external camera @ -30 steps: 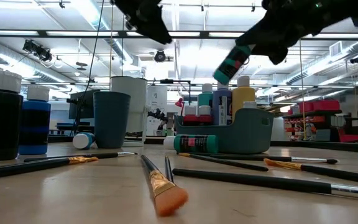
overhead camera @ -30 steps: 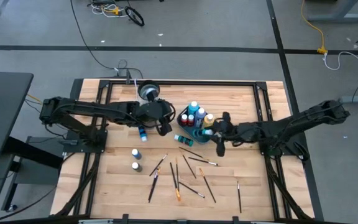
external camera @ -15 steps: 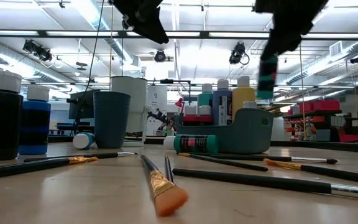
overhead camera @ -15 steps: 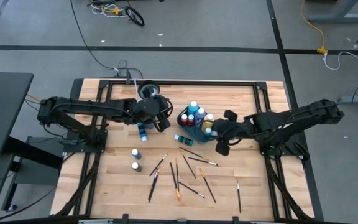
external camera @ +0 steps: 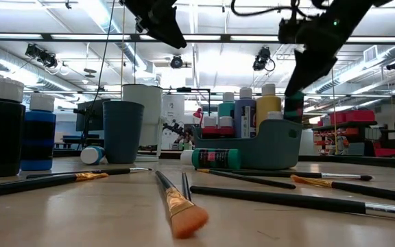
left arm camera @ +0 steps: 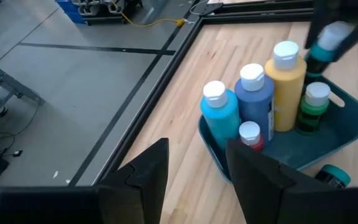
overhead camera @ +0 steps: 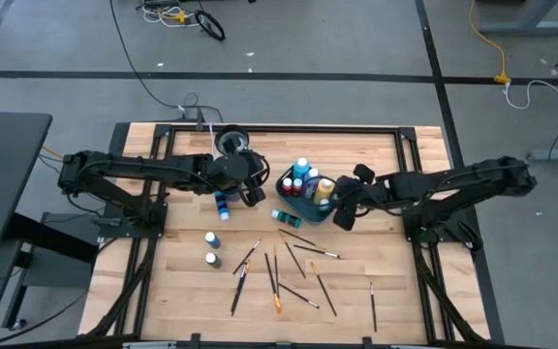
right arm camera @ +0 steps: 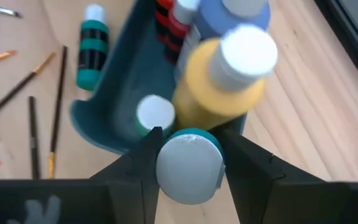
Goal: Pick & Place Paint Supplies
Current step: Put the small light blue paint bottle into the blue bin, then put the blue paint bottle into the blue bin
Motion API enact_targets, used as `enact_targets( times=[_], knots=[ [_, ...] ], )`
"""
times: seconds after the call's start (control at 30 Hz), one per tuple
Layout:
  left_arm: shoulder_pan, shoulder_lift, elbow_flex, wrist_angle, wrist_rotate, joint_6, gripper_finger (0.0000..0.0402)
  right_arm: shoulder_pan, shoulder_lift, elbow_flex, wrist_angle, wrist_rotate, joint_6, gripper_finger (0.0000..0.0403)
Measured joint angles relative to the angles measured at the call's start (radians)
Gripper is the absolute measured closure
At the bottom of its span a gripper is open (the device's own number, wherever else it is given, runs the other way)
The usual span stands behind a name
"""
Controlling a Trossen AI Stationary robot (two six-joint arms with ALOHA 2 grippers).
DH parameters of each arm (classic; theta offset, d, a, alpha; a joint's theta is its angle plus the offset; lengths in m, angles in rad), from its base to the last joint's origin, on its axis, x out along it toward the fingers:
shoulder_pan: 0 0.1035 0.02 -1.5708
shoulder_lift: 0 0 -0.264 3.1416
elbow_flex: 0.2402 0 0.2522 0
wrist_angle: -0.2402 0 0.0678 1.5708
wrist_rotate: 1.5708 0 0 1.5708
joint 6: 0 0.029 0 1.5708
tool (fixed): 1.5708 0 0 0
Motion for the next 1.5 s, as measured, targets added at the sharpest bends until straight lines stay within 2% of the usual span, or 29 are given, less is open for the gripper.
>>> enact_targets(
  times=[0.17, 0.4, 0.6, 0.73, 0.8, 0.9, 1.03, 1.2, 1.33, 1.5],
  knots=[
    [0.000, 0.000, 0.000, 0.000, -0.001, -0.002, 0.0230, -0.048, 0.000, -0.064, 0.087, -0.022, -0.018, 0.0255],
    [0.000, 0.000, 0.000, 0.001, -0.001, -0.003, 0.0230, -0.103, 0.000, -0.171, 0.223, -0.111, -0.049, 0.0253],
    [0.000, 0.000, 0.000, 0.003, -0.002, -0.004, 0.0230, -0.128, 0.000, -0.255, 0.345, -0.111, -0.091, 0.0243],
    [0.000, 0.000, 0.000, 0.003, -0.003, -0.004, 0.0230, -0.136, 0.000, -0.262, 0.364, -0.100, -0.144, 0.0215],
    [0.000, 0.000, 0.000, 0.003, -0.003, -0.004, 0.0230, -0.136, 0.000, -0.260, 0.371, -0.054, -0.158, 0.0199],
    [0.000, 0.000, 0.000, 0.003, -0.003, -0.005, 0.0230, -0.136, 0.000, -0.234, 0.358, -0.009, -0.190, 0.0179],
    [0.000, 0.000, -0.001, 0.003, -0.003, -0.008, 0.0230, -0.135, 0.000, -0.151, 0.277, -0.013, -0.230, 0.0168],
    [0.000, 0.000, -0.001, 0.002, -0.003, -0.015, 0.0230, -0.120, 0.000, 0.012, 0.050, -0.064, -0.169, 0.0167],
    [0.000, 0.000, -0.001, 0.002, -0.003, -0.015, 0.0230, -0.087, -0.002, 0.113, -0.060, -0.089, -0.119, 0.0177],
    [0.000, 0.000, -0.001, 0.001, 0.013, -0.018, 0.0230, -0.013, -0.001, 0.153, -0.013, -0.126, -0.131, 0.0197]
  ],
)
